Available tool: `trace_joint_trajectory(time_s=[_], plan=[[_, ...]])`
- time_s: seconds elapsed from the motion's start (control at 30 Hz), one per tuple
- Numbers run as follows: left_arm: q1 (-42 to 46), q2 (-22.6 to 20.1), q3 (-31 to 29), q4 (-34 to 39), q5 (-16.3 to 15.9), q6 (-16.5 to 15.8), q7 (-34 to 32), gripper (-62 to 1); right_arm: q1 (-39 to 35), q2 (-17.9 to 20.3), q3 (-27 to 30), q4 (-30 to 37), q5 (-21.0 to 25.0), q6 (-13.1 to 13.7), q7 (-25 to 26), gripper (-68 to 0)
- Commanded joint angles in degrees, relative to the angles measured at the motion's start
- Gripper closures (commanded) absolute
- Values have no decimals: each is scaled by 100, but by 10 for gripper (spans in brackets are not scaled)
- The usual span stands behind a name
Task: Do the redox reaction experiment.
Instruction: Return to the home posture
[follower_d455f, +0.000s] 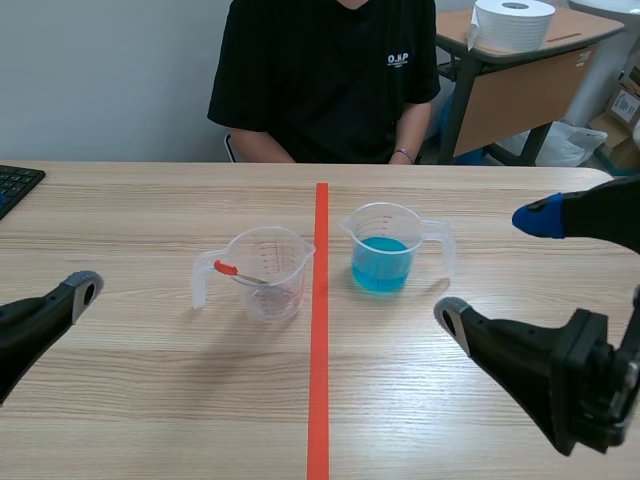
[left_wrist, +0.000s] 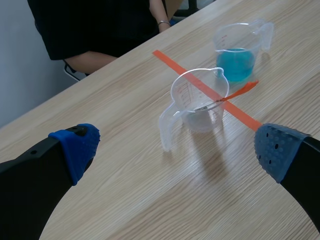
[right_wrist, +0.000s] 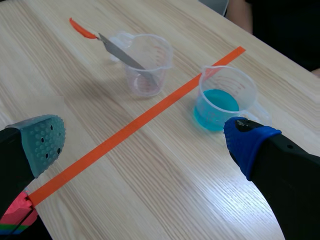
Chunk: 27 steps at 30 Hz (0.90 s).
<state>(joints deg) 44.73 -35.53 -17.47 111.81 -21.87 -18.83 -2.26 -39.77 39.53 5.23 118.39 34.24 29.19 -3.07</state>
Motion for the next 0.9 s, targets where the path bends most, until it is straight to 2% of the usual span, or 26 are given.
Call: trace_joint_trajectory(time_s=[0.0, 0.13, 0.87], plan=[[-76, -42, 127, 76, -37, 122, -85, -623, 153, 26, 74, -24, 46, -11, 66, -679], [-225, -96, 334, 61, -46, 328, -85, -623, 153, 7, 83, -24, 44, -11, 63, -679], [-284, -66, 372, 59, -42, 319, -81, -623, 153, -2, 85, -26, 42, -11, -26, -679]])
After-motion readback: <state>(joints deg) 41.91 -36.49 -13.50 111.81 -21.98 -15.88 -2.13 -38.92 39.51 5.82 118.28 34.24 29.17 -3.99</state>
